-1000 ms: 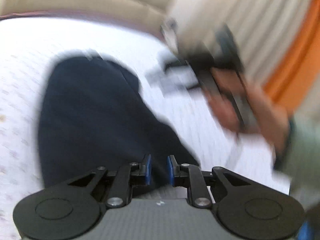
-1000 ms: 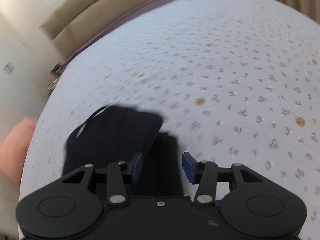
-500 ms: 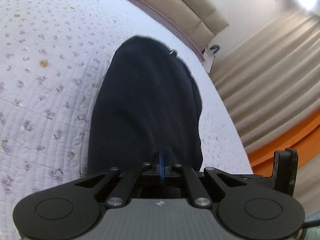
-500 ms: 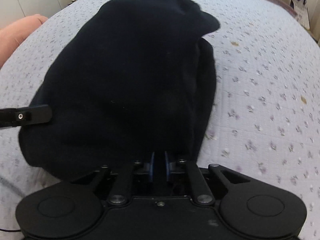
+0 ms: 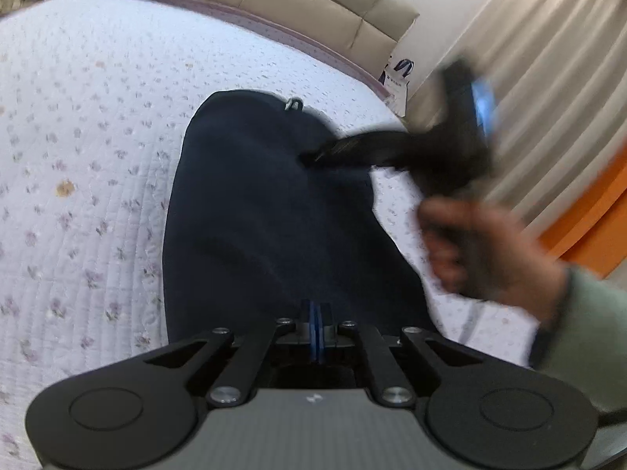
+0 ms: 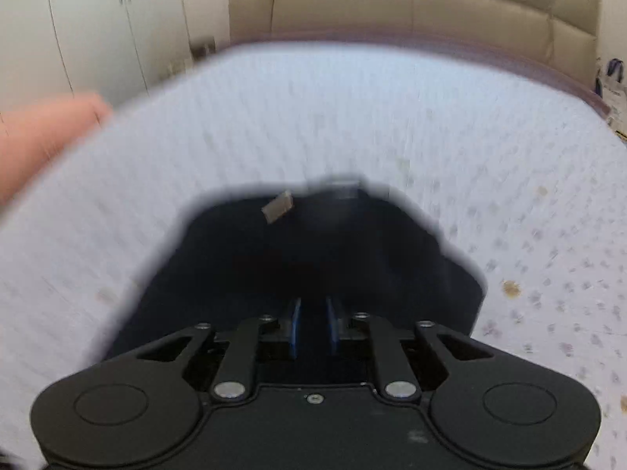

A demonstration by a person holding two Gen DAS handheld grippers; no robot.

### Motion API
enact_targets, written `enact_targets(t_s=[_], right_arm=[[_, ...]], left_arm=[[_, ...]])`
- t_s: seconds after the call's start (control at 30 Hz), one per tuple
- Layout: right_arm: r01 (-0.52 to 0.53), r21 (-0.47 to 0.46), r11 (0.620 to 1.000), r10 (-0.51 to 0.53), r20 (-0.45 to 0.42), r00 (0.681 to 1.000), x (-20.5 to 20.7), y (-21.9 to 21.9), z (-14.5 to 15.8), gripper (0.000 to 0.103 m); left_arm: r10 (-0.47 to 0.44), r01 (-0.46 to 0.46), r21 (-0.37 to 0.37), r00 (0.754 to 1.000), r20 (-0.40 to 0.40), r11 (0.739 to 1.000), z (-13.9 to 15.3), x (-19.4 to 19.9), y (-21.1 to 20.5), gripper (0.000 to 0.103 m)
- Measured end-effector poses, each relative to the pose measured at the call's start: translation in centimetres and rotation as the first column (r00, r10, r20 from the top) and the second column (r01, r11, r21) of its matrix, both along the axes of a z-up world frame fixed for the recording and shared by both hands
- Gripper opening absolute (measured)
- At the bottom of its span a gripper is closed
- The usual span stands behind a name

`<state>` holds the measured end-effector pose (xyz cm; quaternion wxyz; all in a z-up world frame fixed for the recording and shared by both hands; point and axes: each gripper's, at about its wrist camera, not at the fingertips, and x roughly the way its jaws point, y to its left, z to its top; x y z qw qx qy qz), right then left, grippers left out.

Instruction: Fold large clothes

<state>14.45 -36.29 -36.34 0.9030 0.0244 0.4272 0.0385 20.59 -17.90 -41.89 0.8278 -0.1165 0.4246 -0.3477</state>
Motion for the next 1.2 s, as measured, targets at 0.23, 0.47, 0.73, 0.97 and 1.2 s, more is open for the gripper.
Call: enact_targets(t_s=[0.23,0.47,0.73,0.97,1.2], right_arm=[[0.266,-0.042,0.963,-0.268,-0.036,0.963,2.9,-6.1,-0.9,0.019],[-0.033,0.139,0.99,0.017,0.118,0.993,3.6,0.3,4.1,0.019],[0.255,0.017,0.967,-0.249,-0.168,0.954,11.8,-4.3,-5.3,0.016],[0.359,0.062,0.931,-0.347,-0.145,0.927,7.2,-9.5,-1.9,0.026],[0.046,0.093,0.995,-0.036,-0.11,0.993,-1.7,-1.8,2.4,0.023]], left_arm=[[-0.019,0.018,-0.034,1.0,-0.016,0.999,-0.5,0.4,0.7,0.004],[-0.044,0.043,-0.025,0.999,-0.022,0.999,-0.6,1.0,0.4,0.004],[-0.057,0.057,-0.024,0.998,0.001,0.998,-0.5,0.7,0.4,0.004],[-0.076,0.075,0.005,0.997,0.027,0.997,1.0,0.2,1.1,0.004],[-0.161,0.158,0.079,0.986,0.039,0.984,1.4,-1.0,0.6,0.008]])
